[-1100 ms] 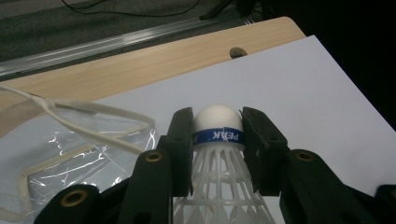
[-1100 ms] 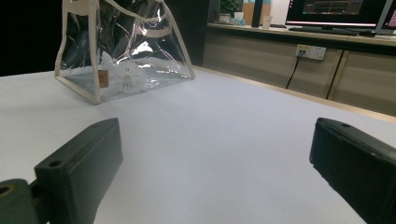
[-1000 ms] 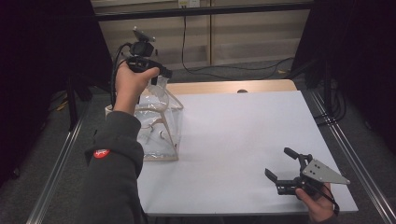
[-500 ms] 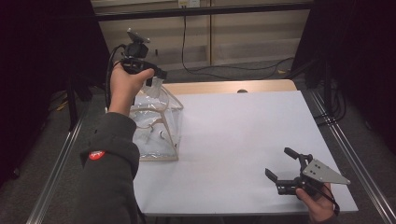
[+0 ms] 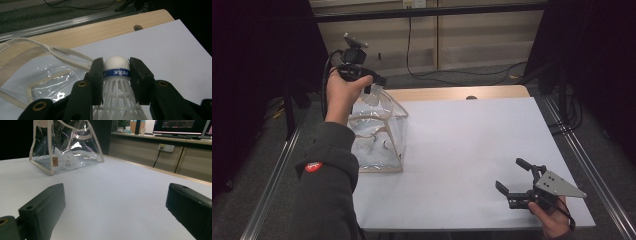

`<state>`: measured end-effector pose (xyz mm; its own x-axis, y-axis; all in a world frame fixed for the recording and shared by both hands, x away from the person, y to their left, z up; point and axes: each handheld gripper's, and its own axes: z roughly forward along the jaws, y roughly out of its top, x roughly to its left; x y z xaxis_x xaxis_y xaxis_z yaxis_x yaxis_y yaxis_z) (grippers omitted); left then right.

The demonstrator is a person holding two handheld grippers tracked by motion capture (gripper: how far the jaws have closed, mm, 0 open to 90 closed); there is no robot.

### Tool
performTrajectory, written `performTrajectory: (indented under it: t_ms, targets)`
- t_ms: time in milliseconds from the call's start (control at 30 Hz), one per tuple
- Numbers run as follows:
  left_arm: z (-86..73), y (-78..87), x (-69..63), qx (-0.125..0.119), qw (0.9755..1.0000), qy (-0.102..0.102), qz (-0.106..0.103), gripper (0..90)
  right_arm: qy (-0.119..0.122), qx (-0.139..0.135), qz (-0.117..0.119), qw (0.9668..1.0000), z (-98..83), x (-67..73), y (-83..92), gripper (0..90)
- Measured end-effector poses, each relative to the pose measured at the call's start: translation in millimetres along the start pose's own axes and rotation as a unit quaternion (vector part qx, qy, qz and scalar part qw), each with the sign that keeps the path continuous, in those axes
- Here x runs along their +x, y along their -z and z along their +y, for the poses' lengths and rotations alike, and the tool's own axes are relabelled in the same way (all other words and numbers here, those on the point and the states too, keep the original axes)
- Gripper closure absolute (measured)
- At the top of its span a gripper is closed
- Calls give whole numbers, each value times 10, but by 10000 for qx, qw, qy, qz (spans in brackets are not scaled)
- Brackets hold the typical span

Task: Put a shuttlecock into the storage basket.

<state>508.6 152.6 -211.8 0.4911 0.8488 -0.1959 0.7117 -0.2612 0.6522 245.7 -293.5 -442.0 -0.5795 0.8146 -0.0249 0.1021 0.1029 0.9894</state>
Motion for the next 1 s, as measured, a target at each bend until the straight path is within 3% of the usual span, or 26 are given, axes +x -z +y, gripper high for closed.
performTrajectory:
  t_ms: [433,1000]
  targets:
    - [-64,-19,122,-45,9998,73,169,656,-9,19,4,10000,-1,4,0,23]
    - [-136,-116,161,7,9997,87,238,655,-9,23,7,10000,0,7,-1,23]
